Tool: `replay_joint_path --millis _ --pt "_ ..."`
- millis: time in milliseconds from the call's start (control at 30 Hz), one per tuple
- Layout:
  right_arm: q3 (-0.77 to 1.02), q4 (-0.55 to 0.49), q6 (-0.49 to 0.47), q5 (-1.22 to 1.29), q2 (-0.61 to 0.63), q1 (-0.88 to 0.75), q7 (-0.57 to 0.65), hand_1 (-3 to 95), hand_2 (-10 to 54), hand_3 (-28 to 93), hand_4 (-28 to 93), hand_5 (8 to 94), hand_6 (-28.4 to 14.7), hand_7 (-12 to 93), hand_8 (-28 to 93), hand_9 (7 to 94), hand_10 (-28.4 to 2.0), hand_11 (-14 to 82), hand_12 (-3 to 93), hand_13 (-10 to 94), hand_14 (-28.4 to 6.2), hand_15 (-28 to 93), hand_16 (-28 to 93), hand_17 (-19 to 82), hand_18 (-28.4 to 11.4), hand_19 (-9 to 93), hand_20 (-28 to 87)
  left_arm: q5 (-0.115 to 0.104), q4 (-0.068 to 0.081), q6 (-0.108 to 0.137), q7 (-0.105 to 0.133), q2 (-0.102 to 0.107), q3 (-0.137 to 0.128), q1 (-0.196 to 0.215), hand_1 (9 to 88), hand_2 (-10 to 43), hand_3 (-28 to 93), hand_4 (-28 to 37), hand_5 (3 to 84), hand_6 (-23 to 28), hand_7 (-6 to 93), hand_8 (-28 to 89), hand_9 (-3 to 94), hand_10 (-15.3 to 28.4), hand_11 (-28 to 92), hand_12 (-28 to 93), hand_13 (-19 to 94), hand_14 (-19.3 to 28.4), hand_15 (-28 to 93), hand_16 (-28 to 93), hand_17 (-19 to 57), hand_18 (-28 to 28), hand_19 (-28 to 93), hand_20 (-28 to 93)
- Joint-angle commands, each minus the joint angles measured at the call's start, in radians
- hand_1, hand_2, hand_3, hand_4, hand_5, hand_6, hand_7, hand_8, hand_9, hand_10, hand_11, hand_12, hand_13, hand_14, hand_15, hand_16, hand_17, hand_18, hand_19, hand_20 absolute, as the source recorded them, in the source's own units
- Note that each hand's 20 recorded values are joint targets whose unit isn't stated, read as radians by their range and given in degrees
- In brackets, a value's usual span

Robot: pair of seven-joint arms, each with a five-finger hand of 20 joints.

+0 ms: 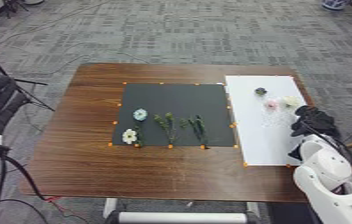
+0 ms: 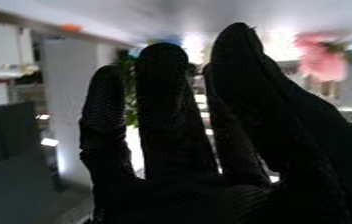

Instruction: Arrange flowers

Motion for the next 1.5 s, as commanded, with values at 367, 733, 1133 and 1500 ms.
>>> replay_joint_path --millis 367,733,1133,1500 --pt "-0.01 0.044 0.099 -0.018 0.013 0.053 0.031 59.3 -9.5 72 -28 50.4 -2.2 15 -13 47.3 -12.4 11.9 9.5 63 -6.3 65 32 30 -23.7 82 32 -0.003 0.025 -0.008 -0.014 0.031 0.113 -0.098 24.4 18.2 65 -28.3 36.6 5.0 3.5 -6 31.7 9.4 5 9 19 7.5 10 -5 -2.7 8.2 14 9" --pt "-0.045 0.148 -0.033 0.064 0.014 0.156 0.047 59.4 -9.5 70 -28 46.2 -4.0 14 -13 41.8 -13.5 11.0 8.4 61 -6.6 66 31 30 -23.6 81 32 -0.004 0.05 -0.008 -0.018 0.049 0.174 -0.178 24.6 18.2 65 -28.3 36.6 4.8 3.5 -7 31.6 9.3 5 9 19 7.5 10 -5 -2.7 8.2 14 9" --pt "-0.082 0.192 0.058 0.036 0.005 0.153 0.097 64.6 -9.5 67 -28 66.3 -0.9 18 -8 75.4 -10.2 8.5 28.1 70 -4.5 63 36 34 -23.2 82 35 -0.012 0.042 -0.001 -0.012 0.048 0.169 -0.17 24.5 18.2 65 -28.3 36.5 4.9 3.4 -6 31.4 9.4 5 9 19 7.7 10 -5 -2.7 8.2 14 9" --pt "-0.058 0.125 0.124 0.037 0.021 0.093 0.074 68.7 -9.5 69 -28 71.9 -0.8 19 0 83.3 -8.7 11.8 40.4 73 -3.8 61 38 35 -21.8 81 37 -0.008 0.021 0.004 -0.017 0.019 0.103 -0.098 24.3 18.2 65 -28.3 36.3 4.9 3.3 -6 31.4 9.4 5 9 19 7.7 10 -5 -2.7 8.3 14 9"
